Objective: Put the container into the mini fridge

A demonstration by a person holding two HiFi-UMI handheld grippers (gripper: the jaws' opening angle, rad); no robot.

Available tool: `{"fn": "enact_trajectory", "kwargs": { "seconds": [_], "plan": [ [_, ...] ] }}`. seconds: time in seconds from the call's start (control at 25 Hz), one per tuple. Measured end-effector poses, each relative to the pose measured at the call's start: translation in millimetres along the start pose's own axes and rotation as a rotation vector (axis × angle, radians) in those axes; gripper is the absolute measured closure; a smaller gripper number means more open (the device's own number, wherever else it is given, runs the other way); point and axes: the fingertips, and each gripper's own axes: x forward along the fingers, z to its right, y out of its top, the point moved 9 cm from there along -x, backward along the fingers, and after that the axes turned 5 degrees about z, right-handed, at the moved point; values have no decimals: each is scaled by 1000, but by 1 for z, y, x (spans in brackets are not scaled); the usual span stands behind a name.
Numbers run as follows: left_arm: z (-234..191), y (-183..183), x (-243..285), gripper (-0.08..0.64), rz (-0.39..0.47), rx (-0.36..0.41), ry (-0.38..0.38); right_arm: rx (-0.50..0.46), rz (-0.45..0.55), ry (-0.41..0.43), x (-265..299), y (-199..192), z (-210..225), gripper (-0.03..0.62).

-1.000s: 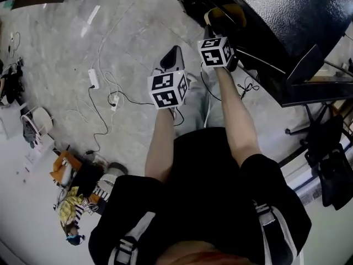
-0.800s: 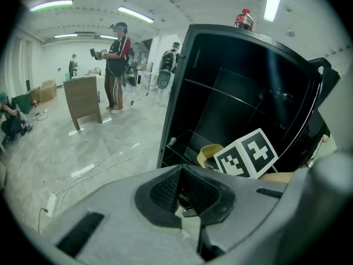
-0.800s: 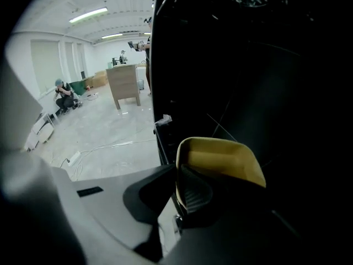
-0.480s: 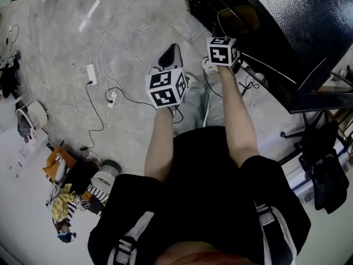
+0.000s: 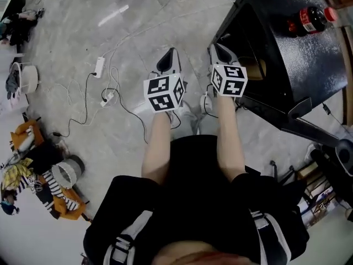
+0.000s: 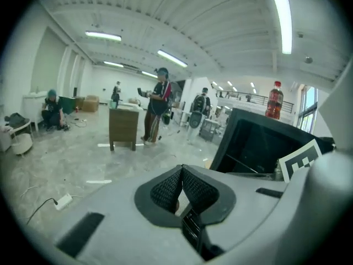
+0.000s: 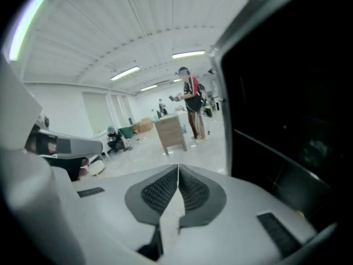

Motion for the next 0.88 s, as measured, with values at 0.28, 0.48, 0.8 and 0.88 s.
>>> {"fn": "enact_trajectory", "kwargs": {
  "seconds": [0.28,0.48,0.8,0.88],
  "plan": [
    [-46,68,-65,555,258,-8,199,-161,245,326,12,104,-101,580],
    [-62,108,-118,555,427,14,311,-202,361,471,-6,152,-155,580],
    [-74,143,-159,555,573,47,395,-345,442,566,-18,190,-205,581],
    [-75,143,-160,555,576,47,393,-350,443,569,-18,189,-207,581]
  ]
}}
